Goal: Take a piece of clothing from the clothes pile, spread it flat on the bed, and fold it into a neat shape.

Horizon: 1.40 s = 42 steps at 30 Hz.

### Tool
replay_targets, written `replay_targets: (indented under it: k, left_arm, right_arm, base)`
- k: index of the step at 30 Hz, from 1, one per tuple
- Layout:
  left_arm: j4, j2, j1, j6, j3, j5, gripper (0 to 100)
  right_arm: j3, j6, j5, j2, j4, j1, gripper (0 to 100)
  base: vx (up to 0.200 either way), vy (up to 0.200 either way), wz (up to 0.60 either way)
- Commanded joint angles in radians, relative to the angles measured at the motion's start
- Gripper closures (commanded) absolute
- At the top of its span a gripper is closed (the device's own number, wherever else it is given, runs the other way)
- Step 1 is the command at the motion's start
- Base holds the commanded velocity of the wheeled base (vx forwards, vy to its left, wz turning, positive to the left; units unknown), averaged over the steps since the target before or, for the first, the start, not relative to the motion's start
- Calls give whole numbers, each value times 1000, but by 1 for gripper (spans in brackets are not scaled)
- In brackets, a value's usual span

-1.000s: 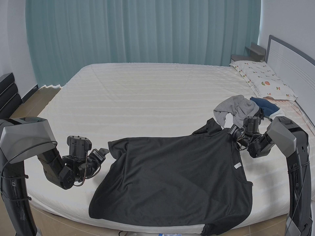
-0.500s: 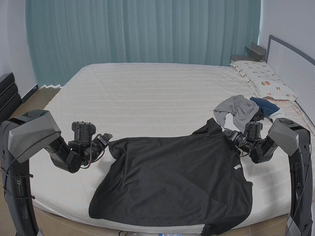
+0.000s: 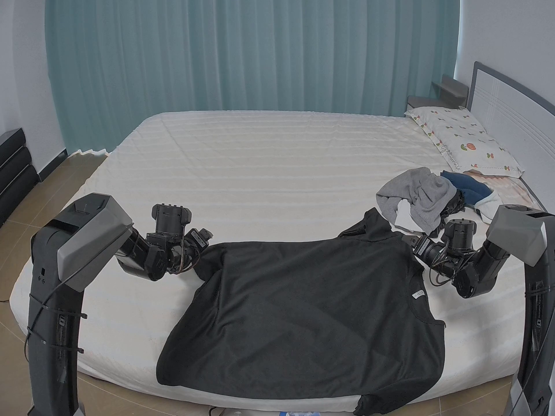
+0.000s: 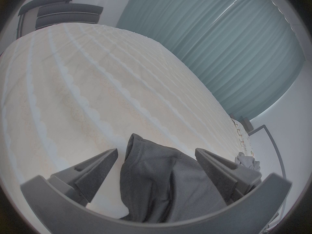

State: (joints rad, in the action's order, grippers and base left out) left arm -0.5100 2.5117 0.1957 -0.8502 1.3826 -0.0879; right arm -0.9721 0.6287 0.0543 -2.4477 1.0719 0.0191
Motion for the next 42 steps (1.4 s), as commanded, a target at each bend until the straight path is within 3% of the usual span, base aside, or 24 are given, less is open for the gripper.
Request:
replay_targets:
  k: [1,9,10,20,22,27,41,42]
  left_arm:
    - [1,61,1,10,33,-4,0]
    - [2,99,4,16,85,-30,0]
    - [2,104,2,14,107,-32,100]
    - [-1,125,-29,7,253,-67,100]
    - [8,147,-59,8,357,-66,100]
    - [51,185,-73,11,460,-64,100]
    - [102,248,-84,13,517,-64,100]
    - [102,248,-84,13,517,-64,0]
  right_arm:
    - [16,26,-2,36,0,2,0]
    - [18,58,-1,42,-1,5,0]
    - [20,60,-1,42,-1,5,0]
    - [26,62,-2,42,0,4,0]
    - [26,63,-5,42,2,4,0]
    - [24,63,-7,36,2,4,0]
    - [23,65,-7,19,2,5,0]
    - [24,65,-7,19,2,5,0]
  base:
    - [0,0,0]
    - [0,0,0]
    - [0,0,0]
    - [0,0,0]
    - [0,0,0]
    - [0,0,0]
    - [0,0,0]
    - [0,0,0]
